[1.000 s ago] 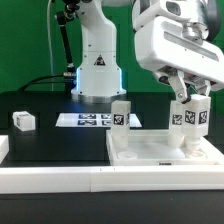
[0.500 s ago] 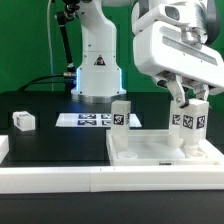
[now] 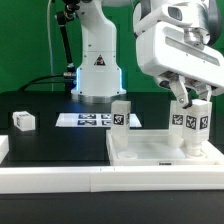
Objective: Assemble square table
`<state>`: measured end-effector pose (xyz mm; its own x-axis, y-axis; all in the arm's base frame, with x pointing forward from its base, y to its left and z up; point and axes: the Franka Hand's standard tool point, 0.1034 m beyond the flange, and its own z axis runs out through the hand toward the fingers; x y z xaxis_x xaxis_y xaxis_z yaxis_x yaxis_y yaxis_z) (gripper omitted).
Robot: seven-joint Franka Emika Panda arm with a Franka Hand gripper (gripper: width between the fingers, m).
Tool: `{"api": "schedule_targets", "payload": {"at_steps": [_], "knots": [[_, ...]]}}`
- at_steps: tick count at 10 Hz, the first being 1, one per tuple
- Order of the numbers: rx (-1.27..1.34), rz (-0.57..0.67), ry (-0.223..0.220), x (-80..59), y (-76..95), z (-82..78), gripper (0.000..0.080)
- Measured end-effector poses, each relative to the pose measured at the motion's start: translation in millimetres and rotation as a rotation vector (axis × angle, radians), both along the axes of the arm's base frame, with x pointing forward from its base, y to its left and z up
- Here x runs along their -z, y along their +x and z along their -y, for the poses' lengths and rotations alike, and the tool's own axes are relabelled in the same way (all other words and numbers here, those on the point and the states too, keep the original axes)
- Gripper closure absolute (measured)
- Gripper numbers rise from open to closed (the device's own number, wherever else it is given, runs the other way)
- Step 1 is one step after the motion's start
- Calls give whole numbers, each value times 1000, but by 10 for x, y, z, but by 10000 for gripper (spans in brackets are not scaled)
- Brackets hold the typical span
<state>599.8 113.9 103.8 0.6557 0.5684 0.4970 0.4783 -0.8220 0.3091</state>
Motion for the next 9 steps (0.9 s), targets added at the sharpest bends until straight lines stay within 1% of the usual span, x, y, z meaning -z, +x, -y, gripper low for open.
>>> {"api": "schedule_targets", "payload": {"at_steps": [5,9], "knots": [[0,0,0,1,2,-1,475],[0,-17,-6,96,-17,11,475]]}}
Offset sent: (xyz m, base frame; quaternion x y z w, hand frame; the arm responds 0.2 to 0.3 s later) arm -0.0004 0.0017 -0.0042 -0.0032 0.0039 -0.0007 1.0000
